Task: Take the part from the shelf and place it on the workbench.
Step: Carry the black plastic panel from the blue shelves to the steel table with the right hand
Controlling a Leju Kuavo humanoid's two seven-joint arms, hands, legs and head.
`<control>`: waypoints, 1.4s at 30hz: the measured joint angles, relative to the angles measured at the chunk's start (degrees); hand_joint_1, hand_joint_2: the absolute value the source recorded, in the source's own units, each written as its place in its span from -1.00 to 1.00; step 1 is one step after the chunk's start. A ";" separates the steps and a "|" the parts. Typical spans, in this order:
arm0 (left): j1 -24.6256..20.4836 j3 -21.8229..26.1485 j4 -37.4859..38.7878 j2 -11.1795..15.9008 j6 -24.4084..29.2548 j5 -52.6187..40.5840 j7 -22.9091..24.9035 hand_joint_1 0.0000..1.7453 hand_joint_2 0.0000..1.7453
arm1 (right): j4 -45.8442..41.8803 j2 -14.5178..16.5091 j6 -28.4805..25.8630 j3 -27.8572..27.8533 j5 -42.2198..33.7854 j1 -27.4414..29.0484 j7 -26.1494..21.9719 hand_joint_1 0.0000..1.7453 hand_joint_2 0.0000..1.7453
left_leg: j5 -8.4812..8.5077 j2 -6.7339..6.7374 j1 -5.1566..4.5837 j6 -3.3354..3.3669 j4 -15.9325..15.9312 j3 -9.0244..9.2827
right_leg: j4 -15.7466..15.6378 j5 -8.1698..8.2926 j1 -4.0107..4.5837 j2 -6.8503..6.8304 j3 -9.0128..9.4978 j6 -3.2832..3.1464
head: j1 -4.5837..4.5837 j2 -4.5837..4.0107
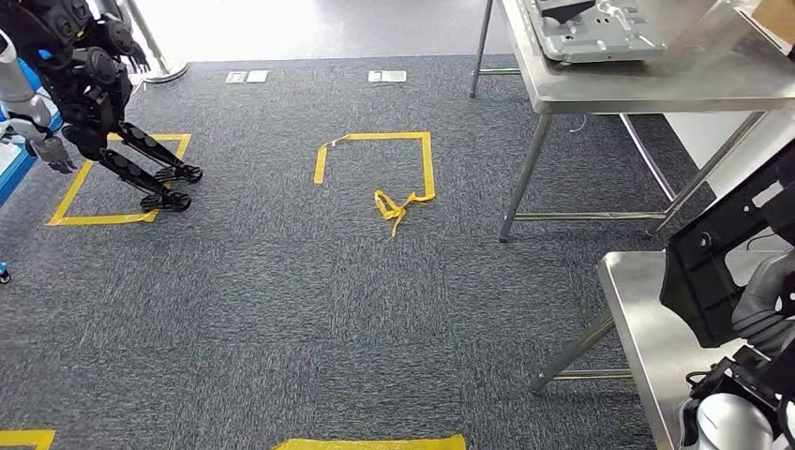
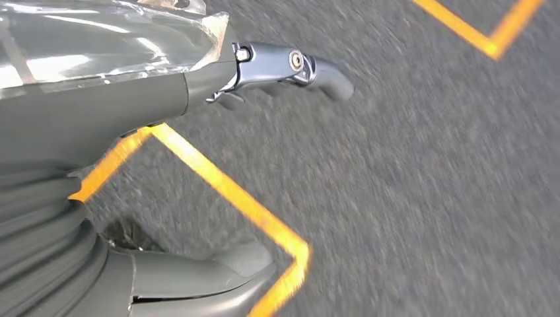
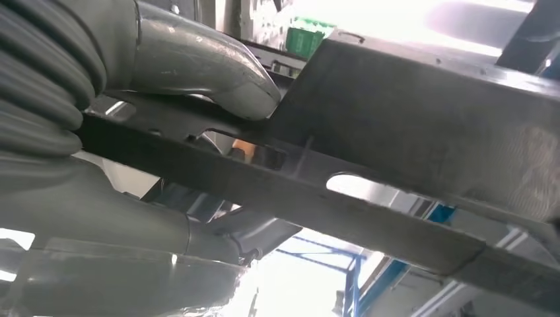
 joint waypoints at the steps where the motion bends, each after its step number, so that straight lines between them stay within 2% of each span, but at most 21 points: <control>1: -0.11 -0.02 -0.20 -0.16 0.16 0.31 0.34 -1.00 1.00 | 0.28 0.05 -0.11 0.28 0.03 -0.32 0.03 1.00 1.00 | -1.82 -1.89 0.17 -0.15 3.00 -1.34 | -0.06 0.09 -0.11 0.51 -0.03 -0.44 | -0.15 0.00; 3: 0.04 0.02 -0.37 -0.45 0.58 0.95 0.88 -1.00 1.00 | 0.82 0.15 -0.29 0.71 -0.11 -0.63 0.08 1.00 1.00 | -5.45 -3.82 0.20 -0.14 10.73 -5.15 | -0.03 0.18 0.22 1.73 -0.15 -1.02 | -0.29 0.00; 5: 0.32 0.13 -0.38 -0.62 1.23 1.58 1.34 -1.00 1.00 | 1.23 0.23 -0.45 0.86 -0.34 -0.58 0.09 1.00 1.00 | -5.74 -4.14 0.21 -0.03 14.19 -7.21 | 0.03 0.20 0.48 3.20 -0.18 -1.08 | -0.30 0.00; 7: 0.44 0.25 -0.38 -0.75 2.14 2.10 1.82 -1.00 1.00 | 1.53 0.28 -0.68 0.89 -0.46 -0.54 0.10 1.00 1.00 | -1.95 -4.68 0.26 0.24 9.31 -5.17 | 0.10 0.22 0.53 4.69 -0.07 -1.04 | -0.30 0.00; 9: 0.46 0.43 -0.36 -0.82 2.78 2.27 2.07 -1.00 1.00 | 1.69 0.36 -0.96 0.94 -0.51 -0.52 0.10 1.00 1.00 | 1.51 -7.15 0.42 0.53 1.89 -1.82 | 0.24 0.29 0.65 6.03 -0.12 -0.82 | -0.29 0.00; 11: 0.44 0.57 -0.33 -0.84 2.88 2.31 1.99 -1.00 1.00 | 1.75 0.43 -1.19 0.97 -0.62 -0.37 0.09 1.00 1.00 | 2.33 -8.40 0.24 0.80 -1.25 -0.44 | 0.23 0.49 0.67 7.18 -0.50 -0.23 | -0.28 0.00; 13: 0.38 0.64 -0.28 -0.82 2.65 2.58 1.87 -1.00 1.00 | 1.75 0.41 -1.36 0.98 -0.80 0.01 0.07 1.00 1.00 | 2.57 -6.96 -0.11 1.42 -1.64 -0.32 | -0.10 0.86 0.58 8.30 -0.95 0.66 | -0.29 0.00; 14: 0.34 0.65 -0.26 -0.80 2.48 2.75 1.81 -1.00 1.00 | 1.75 0.37 -1.43 0.98 -0.90 0.22 0.05 1.00 1.00 | 2.85 -6.26 -0.12 1.85 -2.02 -0.19 | -0.01 0.87 0.51 7.97 -1.23 0.93 | -0.27 0.00; 16: 0.36 0.67 -0.20 -0.69 2.10 3.15 1.50 -1.00 1.00 | 1.75 0.18 -1.74 1.03 -1.13 0.41 -0.01 1.00 1.00 | 3.40 -4.70 -0.01 2.56 -2.78 0.01 | 3.12 -0.66 0.84 5.11 -3.06 0.85 | -0.02 0.00; 18: 0.45 0.67 -0.10 -0.53 1.66 3.68 1.08 -1.00 1.00 | 1.75 0.05 -2.06 1.08 -1.45 0.63 -0.08 1.00 1.00 | 3.46 -3.18 -0.19 2.85 -2.92 0.00 | 10.66 -3.98 0.97 2.19 -6.59 0.42 | 0.20 0.00; 20: 0.50 0.67 0.02 -0.24 1.20 4.18 0.86 -1.00 1.00 | 1.75 0.05 -2.28 1.10 -1.69 1.27 -0.12 1.00 1.00 | 3.32 -1.58 -0.34 2.91 -2.90 -0.02 | 16.02 -5.75 0.82 1.54 -9.01 0.75 | 0.21 0.00; 22: 0.49 0.66 0.19 0.13 0.90 4.41 0.59 -1.00 1.00 | 1.64 0.05 -2.50 1.10 -1.76 1.94 -0.17 1.00 1.00 | 3.09 -0.08 -0.34 2.73 -2.88 0.13 | 12.09 -4.09 0.58 0.60 -6.66 1.82 | 0.23 0.00; 24: 0.49 0.65 0.50 0.56 0.69 4.43 0.12 -1.00 1.00 | 1.37 0.09 -2.72 1.12 -1.72 2.38 -0.24 1.00 1.00 | 2.66 1.18 -0.55 2.20 -2.79 0.53 | 3.63 -1.52 0.64 -2.38 -1.79 2.45 | 0.27 0.00; 26: 0.46 0.63 0.87 1.10 0.60 4.45 -0.27 -1.00 1.00 | 0.98 0.20 -3.00 1.14 -1.69 2.82 -0.33 1.00 1.00 | 2.19 2.24 -0.88 1.57 -2.70 0.96 | -0.10 -0.53 1.04 -3.92 0.43 1.90 | 0.21 0.00; 28: 0.37 0.55 1.26 1.50 0.61 4.49 -0.51 -1.00 1.00 | 0.52 0.27 -3.21 1.02 -1.68 3.44 -0.42 1.00 1.00 | 1.86 3.32 -0.89 1.08 -2.75 1.35 | -0.11 -0.39 1.13 -2.46 0.35 1.06 | 0.12 0.00; 31: 0.35 0.26 1.82 1.98 0.67 4.43 -1.20 -1.00 1.00 | -0.34 0.37 -3.24 0.83 -1.68 4.09 -0.56 1.00 1.00 | -0.76 -0.04 -0.37 0.21 0.52 0.25 | -0.31 -0.18 0.33 -0.22 0.38 -0.15 | -0.05 0.00; 33: 0.50 0.06 2.40 2.39 0.78 4.33 -2.06 -1.00 1.00 | -0.75 0.56 -3.15 0.78 -1.72 4.37 -0.74 1.00 1.00 | -4.50 -3.15 -0.19 0.03 7.86 -3.24 | -0.31 -0.15 0.39 1.19 0.37 -0.92 | -0.15 0.00; 35: 0.64 -0.03 2.81 3.10 0.84 4.59 -2.89 -1.00 1.00 | -1.05 0.72 -2.86 0.73 -1.86 4.96 -0.97 1.00 1.00 | -6.10 -3.96 -0.18 0.03 13.60 -6.44 | -0.25 -0.14 0.58 2.86 0.38 -1.16 | -0.16 0.00; 37: 0.73 -0.07 2.83 3.91 0.79 5.03 -3.31 -1.00 1.00 | -1.27 0.73 -2.44 0.67 -2.06 5.56 -1.18 1.00 1.00 | -3.26 -4.33 -0.07 0.16 11.35 -5.94 | -0.12 -0.14 0.63 4.61 0.49 -1.14 | -0.16 0.00; 39: 0.85 -0.09 2.27 4.65 0.72 5.25 -3.42 -1.00 1.00 | -1.37 0.70 -2.08 0.64 -2.19 5.91 -1.33 1.00 1.00 | 0.89 -6.95 0.41 0.19 3.93 -2.83 | 0.15 -0.15 0.74 6.23 0.42 -1.04 | -0.17 0.00; 42: 1.16 -0.13 -0.11 5.41 0.92 5.57 -2.93 -1.00 1.00 | -1.51 0.57 -1.91 0.71 -2.35 6.29 -1.49 1.00 1.00 | 2.43 -9.56 0.59 0.41 -1.09 -0.87 | 0.36 0.11 0.88 8.30 -0.35 -0.30 | -0.05 0.00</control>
